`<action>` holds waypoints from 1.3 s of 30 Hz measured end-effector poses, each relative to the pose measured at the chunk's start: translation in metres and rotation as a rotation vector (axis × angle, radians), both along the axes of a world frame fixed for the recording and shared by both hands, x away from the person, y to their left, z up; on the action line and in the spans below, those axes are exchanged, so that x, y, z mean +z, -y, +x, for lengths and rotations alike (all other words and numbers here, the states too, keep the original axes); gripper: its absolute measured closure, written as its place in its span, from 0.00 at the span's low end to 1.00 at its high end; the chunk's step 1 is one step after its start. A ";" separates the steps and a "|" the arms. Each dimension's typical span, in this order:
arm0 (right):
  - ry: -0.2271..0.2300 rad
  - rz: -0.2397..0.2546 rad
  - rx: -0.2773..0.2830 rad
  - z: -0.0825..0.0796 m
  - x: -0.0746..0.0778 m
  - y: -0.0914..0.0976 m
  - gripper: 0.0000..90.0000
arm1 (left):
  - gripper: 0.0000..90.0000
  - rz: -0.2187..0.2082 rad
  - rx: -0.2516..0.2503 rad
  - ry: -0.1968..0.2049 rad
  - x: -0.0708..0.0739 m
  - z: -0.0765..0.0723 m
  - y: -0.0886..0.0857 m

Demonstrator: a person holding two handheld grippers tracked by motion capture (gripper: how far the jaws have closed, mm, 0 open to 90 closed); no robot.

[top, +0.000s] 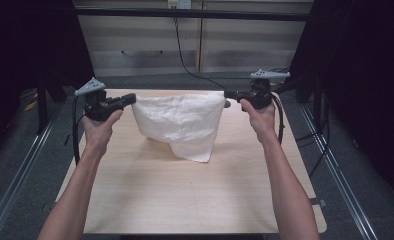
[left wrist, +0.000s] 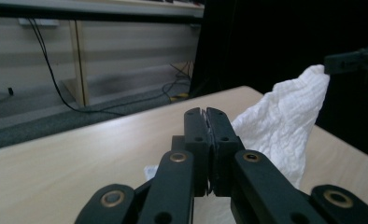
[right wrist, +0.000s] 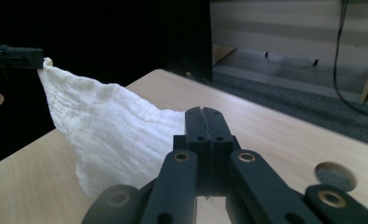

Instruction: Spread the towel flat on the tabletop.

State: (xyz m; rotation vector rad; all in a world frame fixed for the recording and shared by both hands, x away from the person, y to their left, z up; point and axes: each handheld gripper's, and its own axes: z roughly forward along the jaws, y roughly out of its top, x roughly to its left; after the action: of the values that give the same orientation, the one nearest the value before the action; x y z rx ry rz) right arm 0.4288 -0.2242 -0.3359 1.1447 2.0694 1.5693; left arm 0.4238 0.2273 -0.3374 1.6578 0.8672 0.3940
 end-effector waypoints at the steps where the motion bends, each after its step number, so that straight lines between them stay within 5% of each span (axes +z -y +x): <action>1: 0.006 -0.002 -0.007 0.003 0.006 0.001 1.00 | 0.98 -0.004 0.004 0.009 0.005 0.004 0.002; 8: 0.103 0.030 -0.039 0.011 0.053 0.013 1.00 | 0.98 -0.009 -0.015 0.082 0.037 0.015 0.015; 12: 0.128 0.030 -0.017 -0.004 0.055 0.019 1.00 | 0.98 0.035 -0.053 0.090 0.028 0.003 0.020; 20: 0.055 0.012 0.030 -0.043 -0.005 0.025 1.00 | 0.98 0.027 -0.082 0.001 -0.032 -0.023 0.015; 27: 0.041 0.001 0.051 -0.074 -0.042 0.029 1.00 | 0.98 0.060 -0.128 -0.016 -0.058 -0.047 0.013; 39: -0.037 -0.060 0.117 -0.125 -0.086 0.022 1.00 | 0.98 0.084 -0.176 -0.119 -0.102 -0.096 0.005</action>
State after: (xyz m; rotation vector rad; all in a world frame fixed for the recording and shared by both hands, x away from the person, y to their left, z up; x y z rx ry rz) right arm 0.3035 -0.2465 -0.4216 1.0574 2.2284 1.5373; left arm 0.3280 0.2226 -0.4396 1.8345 0.7930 0.2147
